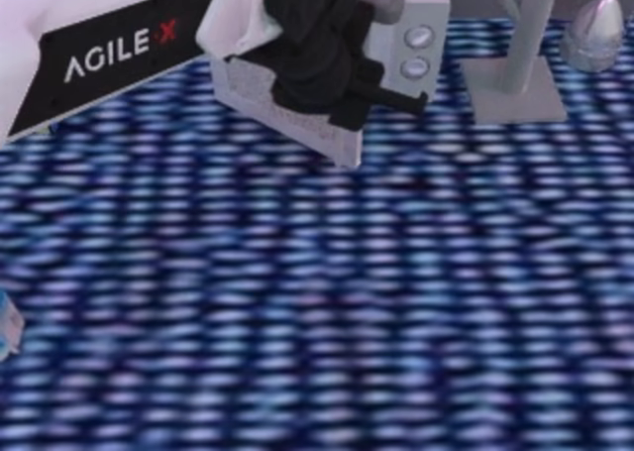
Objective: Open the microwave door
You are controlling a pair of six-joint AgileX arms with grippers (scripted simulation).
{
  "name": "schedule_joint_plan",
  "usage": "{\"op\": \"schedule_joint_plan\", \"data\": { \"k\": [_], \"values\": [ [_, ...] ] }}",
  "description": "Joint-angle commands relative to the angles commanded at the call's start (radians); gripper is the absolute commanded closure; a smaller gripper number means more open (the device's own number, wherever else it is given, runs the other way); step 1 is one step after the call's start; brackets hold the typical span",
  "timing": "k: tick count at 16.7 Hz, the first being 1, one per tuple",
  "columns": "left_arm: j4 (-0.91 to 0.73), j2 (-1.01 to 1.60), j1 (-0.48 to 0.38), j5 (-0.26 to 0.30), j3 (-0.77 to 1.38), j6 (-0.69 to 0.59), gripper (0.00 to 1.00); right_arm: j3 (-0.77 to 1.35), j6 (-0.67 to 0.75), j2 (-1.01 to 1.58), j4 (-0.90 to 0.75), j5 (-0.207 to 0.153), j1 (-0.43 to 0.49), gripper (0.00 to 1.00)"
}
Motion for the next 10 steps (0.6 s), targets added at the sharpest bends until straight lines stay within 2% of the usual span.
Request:
{"op": "schedule_joint_plan", "data": {
  "k": [6,10],
  "values": [
    [0.001,0.001,-0.005,0.008,-0.007,-0.001,1.00,0.000,0.000,0.000,0.000,0.000,0.000,0.00],
    [0.028,-0.053,0.019,0.047,-0.078,0.078,1.00,0.000,0.000,0.000,0.000,0.000,0.000,0.00]
  ]
}}
